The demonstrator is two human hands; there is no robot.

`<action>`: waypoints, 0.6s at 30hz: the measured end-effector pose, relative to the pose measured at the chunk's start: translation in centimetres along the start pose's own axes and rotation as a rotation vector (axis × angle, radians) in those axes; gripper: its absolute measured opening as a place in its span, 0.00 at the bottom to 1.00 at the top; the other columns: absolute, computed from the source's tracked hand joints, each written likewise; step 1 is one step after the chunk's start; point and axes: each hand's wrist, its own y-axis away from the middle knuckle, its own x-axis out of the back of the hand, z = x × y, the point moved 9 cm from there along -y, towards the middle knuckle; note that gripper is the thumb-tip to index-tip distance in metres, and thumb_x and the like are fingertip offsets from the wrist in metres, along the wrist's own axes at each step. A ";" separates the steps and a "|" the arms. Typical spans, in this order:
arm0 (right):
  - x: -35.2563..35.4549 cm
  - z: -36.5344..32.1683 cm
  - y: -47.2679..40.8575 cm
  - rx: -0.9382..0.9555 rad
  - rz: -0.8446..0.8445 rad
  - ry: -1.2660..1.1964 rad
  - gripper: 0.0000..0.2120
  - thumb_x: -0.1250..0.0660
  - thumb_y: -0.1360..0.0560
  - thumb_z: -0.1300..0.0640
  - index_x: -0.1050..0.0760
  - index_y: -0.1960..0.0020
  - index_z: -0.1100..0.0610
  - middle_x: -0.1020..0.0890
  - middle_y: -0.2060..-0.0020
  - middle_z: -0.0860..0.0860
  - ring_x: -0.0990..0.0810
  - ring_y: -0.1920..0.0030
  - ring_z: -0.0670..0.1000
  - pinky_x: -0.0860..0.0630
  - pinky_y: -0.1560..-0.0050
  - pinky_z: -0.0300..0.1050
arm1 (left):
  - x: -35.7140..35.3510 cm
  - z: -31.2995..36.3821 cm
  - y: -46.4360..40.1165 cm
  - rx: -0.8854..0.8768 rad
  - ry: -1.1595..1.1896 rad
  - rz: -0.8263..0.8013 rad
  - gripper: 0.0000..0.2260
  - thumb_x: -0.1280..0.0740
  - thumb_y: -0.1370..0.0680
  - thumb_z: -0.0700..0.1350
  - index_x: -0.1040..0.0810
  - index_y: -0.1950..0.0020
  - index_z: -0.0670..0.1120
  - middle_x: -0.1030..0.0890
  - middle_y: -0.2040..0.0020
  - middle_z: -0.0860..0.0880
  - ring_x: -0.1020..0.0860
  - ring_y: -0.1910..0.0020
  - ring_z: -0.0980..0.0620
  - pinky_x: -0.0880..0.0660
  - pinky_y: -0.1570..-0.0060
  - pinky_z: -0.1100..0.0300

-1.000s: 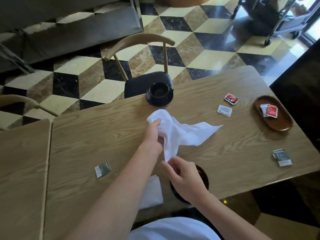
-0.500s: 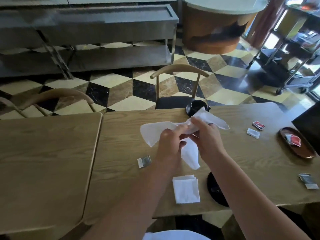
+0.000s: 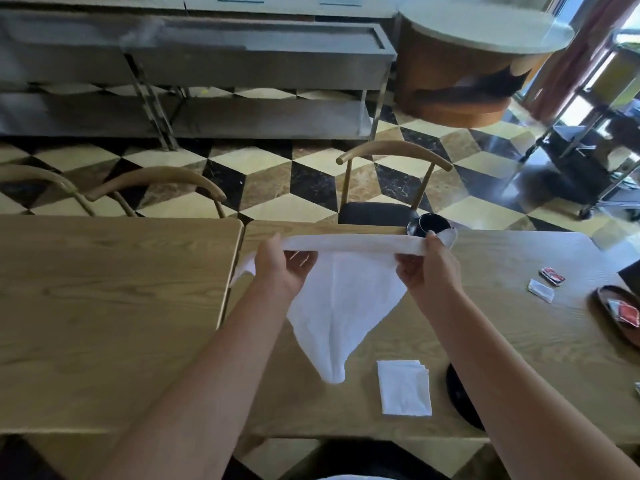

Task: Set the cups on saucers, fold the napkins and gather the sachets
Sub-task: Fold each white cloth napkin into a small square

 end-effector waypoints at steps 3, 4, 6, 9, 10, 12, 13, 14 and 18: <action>-1.3 -0.3 -2.7 -0.008 -0.016 0.046 0.09 0.37 0.18 0.52 0.23 0.43 0.56 0.15 0.66 0.55 0.15 0.69 0.48 0.23 0.73 0.38 | -1.3 2.7 -1.5 -0.090 -0.096 -0.013 0.13 0.41 0.19 0.44 0.23 0.40 0.38 0.21 0.44 0.37 0.21 0.43 0.38 0.18 0.55 0.44; -2.1 -0.7 -3.5 0.002 -0.026 0.042 0.08 0.38 0.18 0.52 0.23 0.45 0.54 0.16 0.65 0.54 0.15 0.69 0.48 0.23 0.73 0.39 | -2.2 3.6 -1.9 -0.117 -0.081 -0.047 0.15 0.41 0.19 0.44 0.24 0.36 0.39 0.22 0.41 0.36 0.22 0.40 0.36 0.18 0.53 0.40; -3.6 -2.2 -4.8 0.040 -0.031 0.041 0.09 0.39 0.18 0.51 0.23 0.51 0.53 0.16 0.68 0.52 0.14 0.68 0.48 0.22 0.72 0.40 | -4.4 5.6 -2.5 -0.175 -0.040 -0.114 0.17 0.42 0.18 0.47 0.26 0.34 0.39 0.23 0.42 0.36 0.22 0.41 0.35 0.19 0.52 0.40; -4.4 -4.8 -6.2 0.109 0.018 0.068 0.11 0.41 0.18 0.48 0.24 0.50 0.54 0.15 0.69 0.52 0.14 0.68 0.49 0.22 0.72 0.41 | -6.3 8.1 -2.9 -0.248 0.031 -0.151 0.19 0.42 0.18 0.51 0.24 0.36 0.39 0.21 0.46 0.37 0.20 0.47 0.37 0.19 0.49 0.45; -4.4 -5.2 -6.5 0.119 0.024 0.067 0.12 0.41 0.19 0.48 0.24 0.50 0.55 0.15 0.68 0.53 0.14 0.69 0.49 0.22 0.73 0.40 | -6.4 8.6 -3.0 -0.258 0.066 -0.156 0.20 0.41 0.18 0.52 0.23 0.34 0.39 0.20 0.44 0.36 0.20 0.44 0.37 0.21 0.44 0.43; -4.2 -5.2 -6.7 0.110 0.022 0.043 0.11 0.40 0.18 0.49 0.23 0.50 0.55 0.15 0.68 0.52 0.15 0.70 0.48 0.23 0.74 0.40 | -5.8 9.5 -2.7 -0.290 0.101 -0.162 0.18 0.39 0.19 0.50 0.22 0.35 0.41 0.19 0.42 0.36 0.20 0.41 0.36 0.24 0.40 0.42; -3.8 -4.7 -6.5 0.091 0.020 0.025 0.11 0.40 0.19 0.49 0.23 0.51 0.54 0.15 0.70 0.51 0.16 0.71 0.48 0.23 0.74 0.39 | -5.0 9.6 -2.6 -0.311 0.096 -0.150 0.15 0.39 0.19 0.48 0.22 0.37 0.43 0.18 0.45 0.37 0.19 0.43 0.37 0.22 0.42 0.43; -3.3 -3.8 -6.4 0.064 0.025 0.010 0.10 0.39 0.19 0.49 0.23 0.51 0.54 0.16 0.72 0.50 0.16 0.72 0.47 0.23 0.74 0.39 | -3.8 9.6 -2.6 -0.323 0.093 -0.130 0.13 0.38 0.20 0.46 0.23 0.38 0.44 0.18 0.46 0.39 0.19 0.45 0.38 0.21 0.45 0.45; 0.5 1.6 -5.6 -0.061 0.076 0.047 0.06 0.38 0.19 0.55 0.25 0.52 0.56 0.19 0.72 0.54 0.20 0.77 0.47 0.23 0.75 0.39 | 3.1 7.5 -2.8 -0.310 -0.025 0.013 0.15 0.40 0.20 0.44 0.23 0.35 0.44 0.16 0.48 0.43 0.17 0.49 0.44 0.18 0.59 0.53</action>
